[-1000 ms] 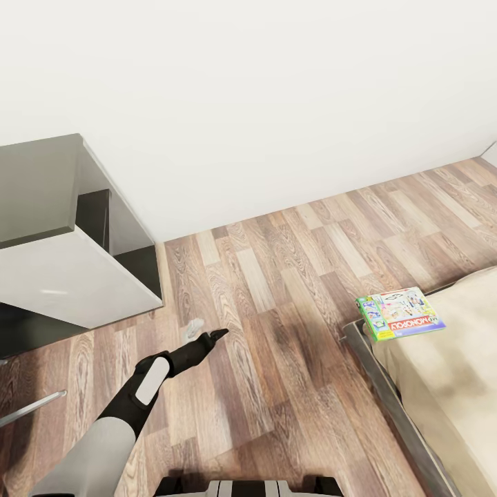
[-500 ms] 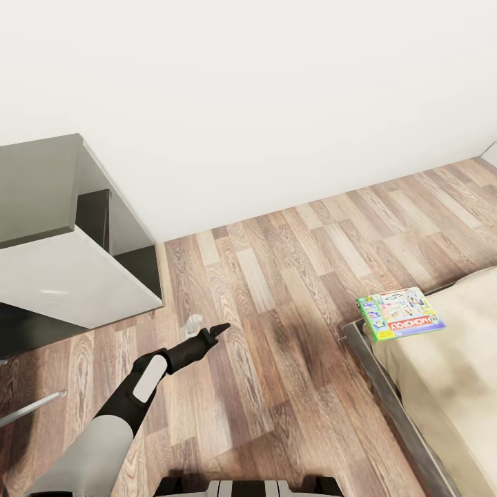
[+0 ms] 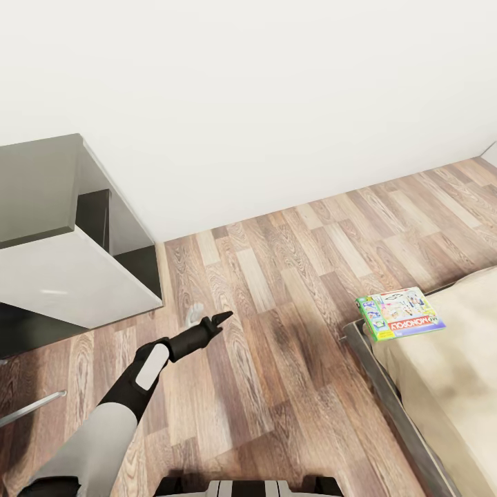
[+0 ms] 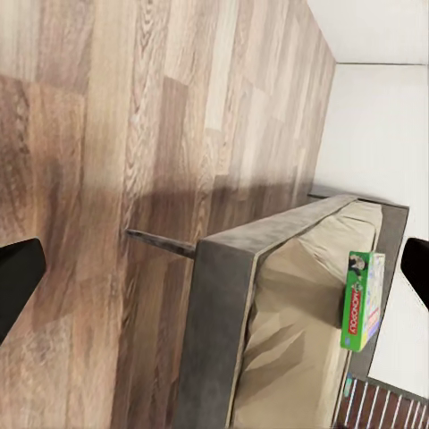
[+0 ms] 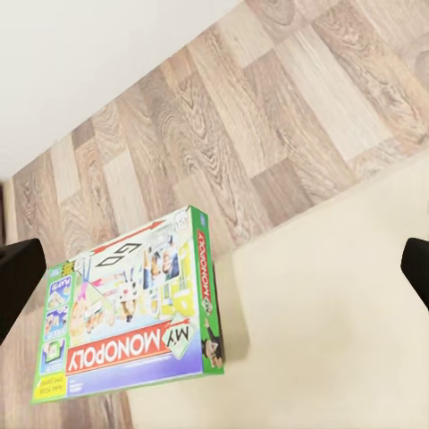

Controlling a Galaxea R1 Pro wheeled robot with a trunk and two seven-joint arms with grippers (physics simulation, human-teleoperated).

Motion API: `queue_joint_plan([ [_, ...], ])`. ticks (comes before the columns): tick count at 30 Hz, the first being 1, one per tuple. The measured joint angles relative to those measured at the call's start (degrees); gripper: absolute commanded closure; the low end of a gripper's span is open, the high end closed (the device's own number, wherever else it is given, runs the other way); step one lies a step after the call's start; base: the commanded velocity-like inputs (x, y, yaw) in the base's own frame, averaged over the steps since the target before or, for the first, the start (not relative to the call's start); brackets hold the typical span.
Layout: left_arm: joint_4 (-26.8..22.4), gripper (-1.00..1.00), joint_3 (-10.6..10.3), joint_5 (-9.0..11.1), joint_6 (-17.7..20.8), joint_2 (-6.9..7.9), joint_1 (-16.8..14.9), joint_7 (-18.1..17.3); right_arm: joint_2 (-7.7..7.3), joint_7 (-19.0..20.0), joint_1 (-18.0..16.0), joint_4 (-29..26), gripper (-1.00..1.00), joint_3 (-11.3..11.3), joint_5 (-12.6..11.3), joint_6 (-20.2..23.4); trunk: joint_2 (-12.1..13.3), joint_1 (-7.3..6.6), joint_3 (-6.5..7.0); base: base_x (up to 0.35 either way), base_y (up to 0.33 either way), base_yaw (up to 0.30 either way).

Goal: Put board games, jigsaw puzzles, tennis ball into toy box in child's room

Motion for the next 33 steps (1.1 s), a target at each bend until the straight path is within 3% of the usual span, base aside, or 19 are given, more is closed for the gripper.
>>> queue_joint_plan([
  [8,-0.19,-1.0,0.07,0.09,3.73,-0.18,-1.26,-1.81,-0.18,1.29,0.02,-0.08,-1.0,-0.02,0.09,0.02,0.0,0.0,0.0,0.0,0.0,0.0],
  [20,-0.38,-1.0,0.03,0.07,6.18,-0.26,-1.75,-2.89,-0.29,2.11,0.04,-0.1,-1.0,-0.02,0.17,0.04,-4.8,2.63,-2.15,0.0,0.0,0.0],
  [33,-0.37,-1.0,-0.38,-0.11,6.74,-0.79,-2.21,-2.88,-1.43,5.09,0.03,-0.05,-1.0,-0.12,0.08,0.5,-10.01,5.49,-4.48,0.0,0.0,0.0],
])
